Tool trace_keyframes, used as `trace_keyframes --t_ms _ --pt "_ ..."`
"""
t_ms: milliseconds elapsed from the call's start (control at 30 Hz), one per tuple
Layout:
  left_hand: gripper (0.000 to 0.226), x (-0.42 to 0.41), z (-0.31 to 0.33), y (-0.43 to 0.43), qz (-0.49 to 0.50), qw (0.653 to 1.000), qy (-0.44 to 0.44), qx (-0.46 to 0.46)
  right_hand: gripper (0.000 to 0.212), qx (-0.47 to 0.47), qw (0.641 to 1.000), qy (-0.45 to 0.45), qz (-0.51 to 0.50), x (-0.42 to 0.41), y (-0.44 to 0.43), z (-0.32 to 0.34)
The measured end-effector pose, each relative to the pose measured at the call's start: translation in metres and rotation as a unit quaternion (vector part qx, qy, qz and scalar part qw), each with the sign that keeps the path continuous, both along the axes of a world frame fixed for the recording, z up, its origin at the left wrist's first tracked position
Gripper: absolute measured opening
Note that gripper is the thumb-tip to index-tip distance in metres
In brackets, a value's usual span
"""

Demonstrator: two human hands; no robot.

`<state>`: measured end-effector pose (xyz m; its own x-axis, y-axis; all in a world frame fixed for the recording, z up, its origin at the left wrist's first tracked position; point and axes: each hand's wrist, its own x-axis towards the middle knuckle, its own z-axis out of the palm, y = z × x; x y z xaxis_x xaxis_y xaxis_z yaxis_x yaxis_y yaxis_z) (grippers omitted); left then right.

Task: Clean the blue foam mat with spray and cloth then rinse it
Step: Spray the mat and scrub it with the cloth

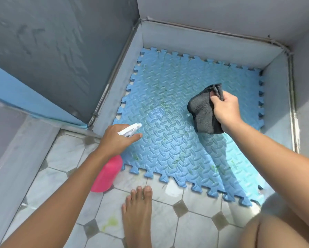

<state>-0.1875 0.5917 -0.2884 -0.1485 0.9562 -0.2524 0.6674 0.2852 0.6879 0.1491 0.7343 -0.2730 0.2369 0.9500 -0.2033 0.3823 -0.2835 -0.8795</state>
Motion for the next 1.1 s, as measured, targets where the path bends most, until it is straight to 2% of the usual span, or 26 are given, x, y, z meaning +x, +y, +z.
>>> trace_keyframes --t_ms 100,267,400,500,667,867,1000,1100 --pt "0.043 -0.002 0.006 -0.004 0.004 1.000 -0.017 0.009 0.029 0.015 1.000 0.014 0.005 -0.012 0.005 -0.003" --pt "0.058 -0.009 0.006 -0.020 0.072 0.997 0.009 -0.003 0.030 0.021 0.999 0.009 0.036 -0.031 -0.001 -0.004" --pt "0.065 -0.008 0.001 -0.037 0.053 0.996 0.071 0.015 0.027 0.010 0.998 0.006 0.056 -0.033 -0.005 -0.007" --pt "0.060 -0.017 0.000 -0.039 0.059 0.997 0.047 0.017 0.026 0.004 0.998 0.005 0.058 -0.035 -0.007 -0.008" --pt "0.066 -0.030 -0.004 -0.036 0.145 0.988 0.042 0.007 0.030 0.001 0.997 0.014 0.072 -0.042 -0.010 -0.014" --pt "0.061 -0.034 -0.017 -0.049 0.026 0.997 0.028 -0.061 0.035 -0.004 0.997 0.008 0.077 -0.042 -0.012 -0.022" --pt "0.063 -0.044 -0.018 -0.060 0.092 0.993 0.009 -0.067 0.038 -0.004 0.997 -0.003 0.081 -0.042 -0.012 -0.024" --pt "0.069 -0.051 -0.015 -0.068 0.093 0.995 0.008 -0.048 0.039 -0.001 0.996 -0.006 0.084 -0.044 -0.012 -0.025"
